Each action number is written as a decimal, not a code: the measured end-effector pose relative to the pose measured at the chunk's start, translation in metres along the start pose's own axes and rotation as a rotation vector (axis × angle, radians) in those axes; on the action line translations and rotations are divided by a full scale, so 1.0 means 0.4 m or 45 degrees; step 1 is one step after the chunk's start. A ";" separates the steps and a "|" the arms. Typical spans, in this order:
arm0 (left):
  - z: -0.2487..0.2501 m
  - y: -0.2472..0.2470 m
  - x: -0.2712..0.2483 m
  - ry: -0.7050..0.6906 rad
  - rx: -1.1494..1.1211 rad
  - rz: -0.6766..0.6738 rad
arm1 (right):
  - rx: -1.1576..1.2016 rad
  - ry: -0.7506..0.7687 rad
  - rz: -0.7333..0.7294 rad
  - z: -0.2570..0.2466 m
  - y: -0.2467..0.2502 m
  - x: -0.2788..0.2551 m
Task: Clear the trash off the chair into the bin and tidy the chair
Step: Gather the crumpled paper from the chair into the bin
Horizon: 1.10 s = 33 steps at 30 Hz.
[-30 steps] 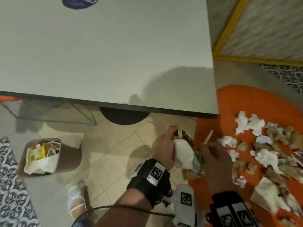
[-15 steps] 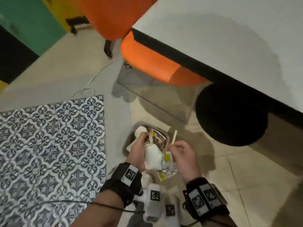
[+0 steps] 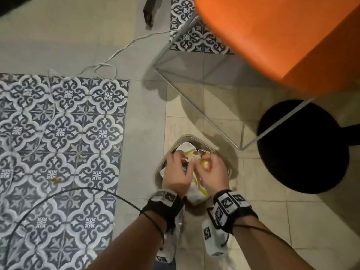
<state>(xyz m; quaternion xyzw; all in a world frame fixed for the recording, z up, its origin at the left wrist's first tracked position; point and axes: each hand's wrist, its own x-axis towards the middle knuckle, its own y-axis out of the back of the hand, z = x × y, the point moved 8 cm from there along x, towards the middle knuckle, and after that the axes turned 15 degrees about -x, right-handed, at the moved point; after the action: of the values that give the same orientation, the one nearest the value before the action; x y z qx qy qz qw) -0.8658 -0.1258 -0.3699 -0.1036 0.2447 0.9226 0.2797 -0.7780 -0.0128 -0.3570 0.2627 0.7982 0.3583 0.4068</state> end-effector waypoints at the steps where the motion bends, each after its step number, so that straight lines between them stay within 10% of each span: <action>1: -0.005 -0.011 0.001 -0.052 0.067 -0.049 | -0.094 0.065 -0.044 -0.009 -0.024 -0.001; 9: -0.065 -0.087 0.008 -0.334 0.659 -0.186 | -0.321 0.218 -0.188 0.040 -0.099 0.003; 25: 0.027 0.007 -0.097 -0.387 0.708 -0.156 | -0.128 0.318 -0.002 0.049 0.011 -0.107; 33: -0.085 -0.093 -0.102 -0.444 0.924 -0.396 | -0.739 0.274 -0.265 0.090 -0.117 -0.067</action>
<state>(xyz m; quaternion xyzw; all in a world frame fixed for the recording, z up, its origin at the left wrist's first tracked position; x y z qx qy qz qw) -0.8095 -0.1353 -0.4004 0.1232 0.4838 0.7273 0.4710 -0.7395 -0.0475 -0.3963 0.0134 0.7237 0.5532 0.4124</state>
